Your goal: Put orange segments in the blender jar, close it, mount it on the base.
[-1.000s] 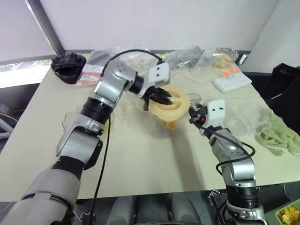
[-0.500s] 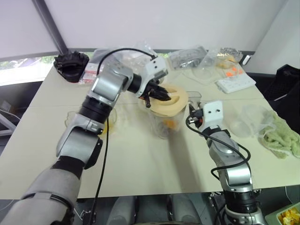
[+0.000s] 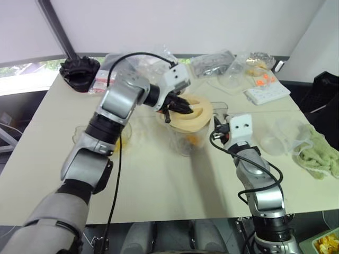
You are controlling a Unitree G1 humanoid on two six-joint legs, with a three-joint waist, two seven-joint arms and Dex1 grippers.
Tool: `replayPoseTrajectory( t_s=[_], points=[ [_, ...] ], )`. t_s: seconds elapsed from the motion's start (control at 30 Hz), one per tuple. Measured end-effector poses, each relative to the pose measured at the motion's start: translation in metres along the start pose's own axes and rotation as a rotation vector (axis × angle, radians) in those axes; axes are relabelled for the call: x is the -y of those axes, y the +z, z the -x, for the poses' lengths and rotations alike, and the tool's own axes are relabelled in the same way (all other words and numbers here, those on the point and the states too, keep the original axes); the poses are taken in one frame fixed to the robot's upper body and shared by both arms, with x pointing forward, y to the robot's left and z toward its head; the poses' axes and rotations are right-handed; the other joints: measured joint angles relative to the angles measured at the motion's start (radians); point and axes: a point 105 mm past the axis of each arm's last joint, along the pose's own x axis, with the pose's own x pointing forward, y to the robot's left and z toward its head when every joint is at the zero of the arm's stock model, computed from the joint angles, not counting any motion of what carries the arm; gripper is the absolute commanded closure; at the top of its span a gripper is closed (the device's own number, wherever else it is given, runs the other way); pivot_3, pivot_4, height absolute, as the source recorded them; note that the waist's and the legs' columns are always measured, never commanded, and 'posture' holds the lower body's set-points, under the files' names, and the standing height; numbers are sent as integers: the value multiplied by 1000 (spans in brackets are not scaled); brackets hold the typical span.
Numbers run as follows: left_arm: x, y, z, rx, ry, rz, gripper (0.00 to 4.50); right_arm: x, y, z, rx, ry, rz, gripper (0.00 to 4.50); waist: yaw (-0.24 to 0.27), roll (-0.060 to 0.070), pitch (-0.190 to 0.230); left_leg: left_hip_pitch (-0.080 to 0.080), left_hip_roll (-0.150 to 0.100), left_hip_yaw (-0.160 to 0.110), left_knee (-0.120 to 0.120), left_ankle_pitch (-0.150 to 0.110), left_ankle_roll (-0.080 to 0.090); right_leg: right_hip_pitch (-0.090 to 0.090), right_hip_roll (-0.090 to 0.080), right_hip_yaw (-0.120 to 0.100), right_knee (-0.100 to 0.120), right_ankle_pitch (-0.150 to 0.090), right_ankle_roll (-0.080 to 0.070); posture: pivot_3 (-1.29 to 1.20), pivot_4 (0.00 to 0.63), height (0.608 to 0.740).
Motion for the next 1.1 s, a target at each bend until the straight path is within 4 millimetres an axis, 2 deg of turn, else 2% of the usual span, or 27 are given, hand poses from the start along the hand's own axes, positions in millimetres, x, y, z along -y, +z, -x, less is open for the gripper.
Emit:
replayPoseTrajectory(
  t_s=[0.07,0.2,0.3,0.5,0.67,0.77,0.9,1.03,1.1],
  points=[
    [1,1,1,5,3,-3,4259,0,1,0,4,1,1,3657,0,0,1,0,0,0,0,0,0,0,0,0,0,0,0,0,150,740],
    [-4,0,4,7,49,-1,2257,-1,6,1,29,6,6,3657,0,1,6,-2,0,0,0,0,0,-2,0,0,0,0,0,0,150,740],
    [-10,5,9,36,104,-1,732,-1,9,1,42,6,10,3657,2,1,7,-9,-1,0,0,0,0,-9,1,0,1,4,0,0,150,740],
    [-20,21,27,161,173,63,732,-2,12,4,62,22,11,3657,0,0,8,-14,-1,1,1,1,-1,-18,1,1,7,4,2,0,150,740],
    [-34,64,55,389,231,189,732,-2,10,6,58,25,-3,3657,-2,-1,14,-13,-2,1,4,1,-1,-18,1,1,13,4,2,0,150,740],
    [-36,69,66,455,239,212,732,-1,8,7,49,28,-15,3657,-6,-1,14,-12,-2,2,4,2,-2,-18,1,2,15,4,2,0,150,740],
    [-31,47,80,432,264,208,732,1,7,7,36,26,-41,3657,-8,0,15,-11,-1,3,4,2,-3,-18,2,3,17,4,1,0,150,740],
    [-16,-18,97,298,324,250,732,21,4,7,-6,-36,-122,3657,-7,2,17,-12,0,3,4,2,-4,-20,2,4,17,4,1,0,150,740],
    [-7,-40,97,262,327,290,732,38,4,7,-24,-92,-143,3657,1,-1,20,-13,0,2,4,3,-5,-20,1,4,17,5,1,0,150,740]
  ],
)
